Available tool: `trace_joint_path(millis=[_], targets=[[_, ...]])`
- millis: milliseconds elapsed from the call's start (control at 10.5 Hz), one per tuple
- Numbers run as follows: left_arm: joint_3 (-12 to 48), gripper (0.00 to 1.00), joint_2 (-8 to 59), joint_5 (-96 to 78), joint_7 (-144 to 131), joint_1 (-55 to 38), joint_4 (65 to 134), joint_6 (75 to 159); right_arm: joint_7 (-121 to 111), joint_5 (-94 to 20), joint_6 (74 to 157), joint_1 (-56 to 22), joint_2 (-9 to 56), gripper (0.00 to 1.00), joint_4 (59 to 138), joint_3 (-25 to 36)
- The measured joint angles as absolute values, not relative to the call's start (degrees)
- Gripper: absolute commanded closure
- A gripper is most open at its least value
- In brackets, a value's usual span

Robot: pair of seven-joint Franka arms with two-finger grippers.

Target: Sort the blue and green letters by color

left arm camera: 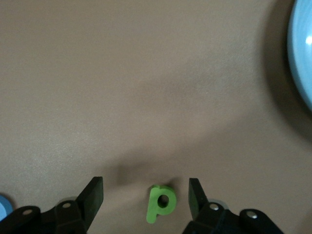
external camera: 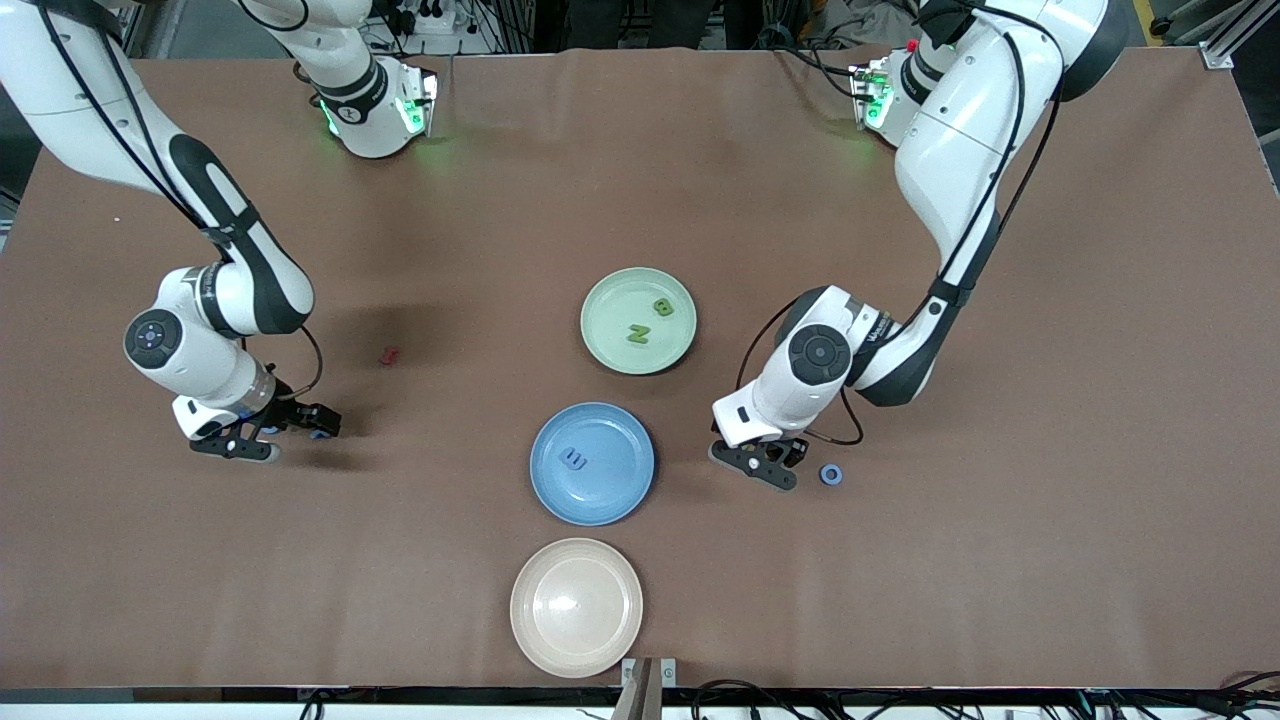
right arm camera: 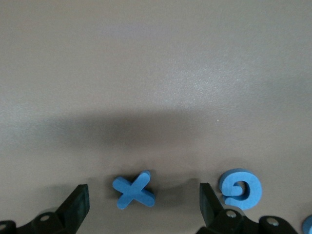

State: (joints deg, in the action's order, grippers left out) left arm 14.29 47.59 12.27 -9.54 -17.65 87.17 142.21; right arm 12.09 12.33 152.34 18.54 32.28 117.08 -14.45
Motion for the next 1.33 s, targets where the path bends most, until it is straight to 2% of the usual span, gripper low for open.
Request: trace_joint_path(millis=[285,475,665,760,855,950,1045,1139,1329], targets=[[14.29,0.21,47.81,12.27,-8.94,-17.97,86.96,142.21,12.16,12.32,153.19,17.36,32.74,0.59,117.07,-13.89],[14.34,0.22,47.82,12.27,-8.94,-18.18,86.97,142.19,12.44,12.33,153.39,16.4,32.88,0.8,117.07,-13.27],[14.35,0.29,47.89,12.27,-8.94,-18.31,87.68,142.0,12.58,12.31,153.46,16.21,32.67,1.0,116.9,-12.84],[14.35,0.34,47.99,12.27,-8.94,-18.32,88.29,141.99,13.17,12.28,153.37,16.04,32.33,1.0,116.93,-12.89],[14.35,0.55,48.07,12.27,-8.94,-18.36,88.88,141.99,13.72,12.27,153.43,15.89,32.47,1.0,116.97,-12.82],[14.34,0.7,48.04,12.28,-8.94,-18.37,89.03,142.02,14.01,12.27,153.42,15.89,32.45,1.0,116.97,-12.82],[14.26,0.89,47.95,12.28,-8.94,-18.34,89.08,141.95,14.1,12.27,153.41,15.89,32.45,1.0,116.95,-12.82],[14.18,1.0,47.68,12.28,-8.94,-18.22,89.28,141.78,14.14,12.26,153.41,15.82,32.44,1.0,116.88,-12.82],[14.31,1.0,47.06,12.26,-9.03,-18.06,89.53,141.64,15.76,12.06,153.64,15.22,31.74,1.0,115.79,-12.82]])
